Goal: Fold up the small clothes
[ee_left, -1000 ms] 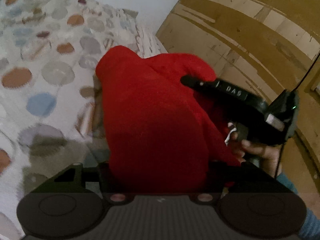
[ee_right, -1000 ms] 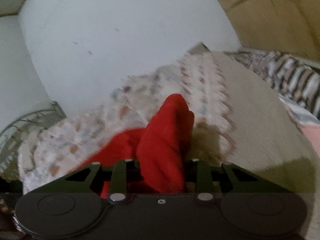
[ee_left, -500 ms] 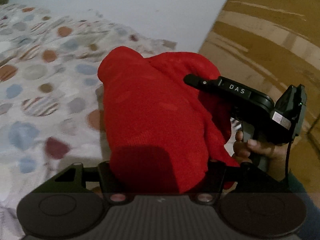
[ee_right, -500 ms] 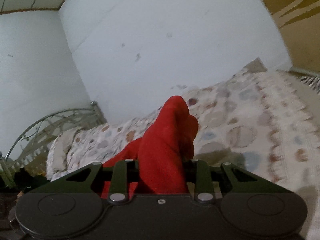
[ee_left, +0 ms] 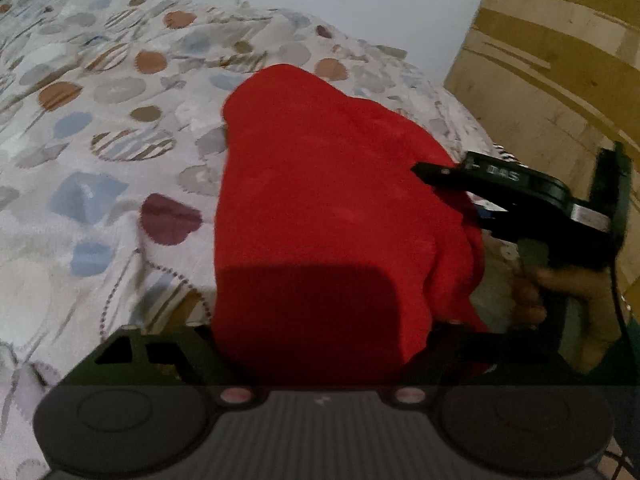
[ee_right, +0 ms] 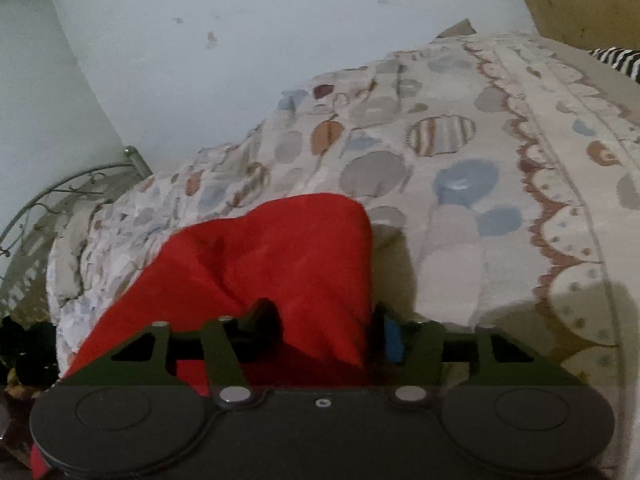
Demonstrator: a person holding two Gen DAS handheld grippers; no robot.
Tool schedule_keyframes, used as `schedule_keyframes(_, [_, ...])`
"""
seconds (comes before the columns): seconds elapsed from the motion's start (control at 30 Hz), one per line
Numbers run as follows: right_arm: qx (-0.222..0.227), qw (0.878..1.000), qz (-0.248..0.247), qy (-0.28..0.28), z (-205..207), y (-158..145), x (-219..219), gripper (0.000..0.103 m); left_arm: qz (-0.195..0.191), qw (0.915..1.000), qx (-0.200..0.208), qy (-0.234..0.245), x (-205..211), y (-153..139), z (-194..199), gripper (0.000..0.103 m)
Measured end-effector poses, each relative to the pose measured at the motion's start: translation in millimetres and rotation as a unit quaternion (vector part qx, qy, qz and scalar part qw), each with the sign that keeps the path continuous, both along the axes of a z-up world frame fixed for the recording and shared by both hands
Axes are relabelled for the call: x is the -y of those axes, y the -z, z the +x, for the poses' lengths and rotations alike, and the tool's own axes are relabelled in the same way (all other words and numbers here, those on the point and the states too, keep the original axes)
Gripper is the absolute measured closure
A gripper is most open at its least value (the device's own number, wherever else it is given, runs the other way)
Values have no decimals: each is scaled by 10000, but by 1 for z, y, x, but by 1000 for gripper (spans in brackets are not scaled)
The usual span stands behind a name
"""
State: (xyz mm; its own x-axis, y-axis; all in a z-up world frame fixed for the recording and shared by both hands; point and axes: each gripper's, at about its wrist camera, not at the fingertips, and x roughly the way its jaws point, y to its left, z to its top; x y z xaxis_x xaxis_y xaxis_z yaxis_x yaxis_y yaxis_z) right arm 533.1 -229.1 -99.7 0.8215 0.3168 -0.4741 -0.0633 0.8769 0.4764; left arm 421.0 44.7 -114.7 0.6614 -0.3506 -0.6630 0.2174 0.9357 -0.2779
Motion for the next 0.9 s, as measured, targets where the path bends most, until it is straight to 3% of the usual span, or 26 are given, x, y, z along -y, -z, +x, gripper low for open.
schedule_keyframes(0.13, [89,9996,-285,-12,-10,-7,-1,29,-55,9995,-120,-279,-9,-5,-2,2])
schedule_keyframes(0.37, [414,9967,-697,30,-42,-32,-3,13,130,9984,-58,-551,-8,-23,-16,1])
schedule_keyframes(0.63, [992,9881,-1169,92,-105,-77,-10,1,256,9974,375,-564,-3,-57,-60,1])
schedule_keyframes(0.9, [1579,9747,-1570,177,-180,-117,-22,1,149,9916,1050,-735,-14,-99,-118,1])
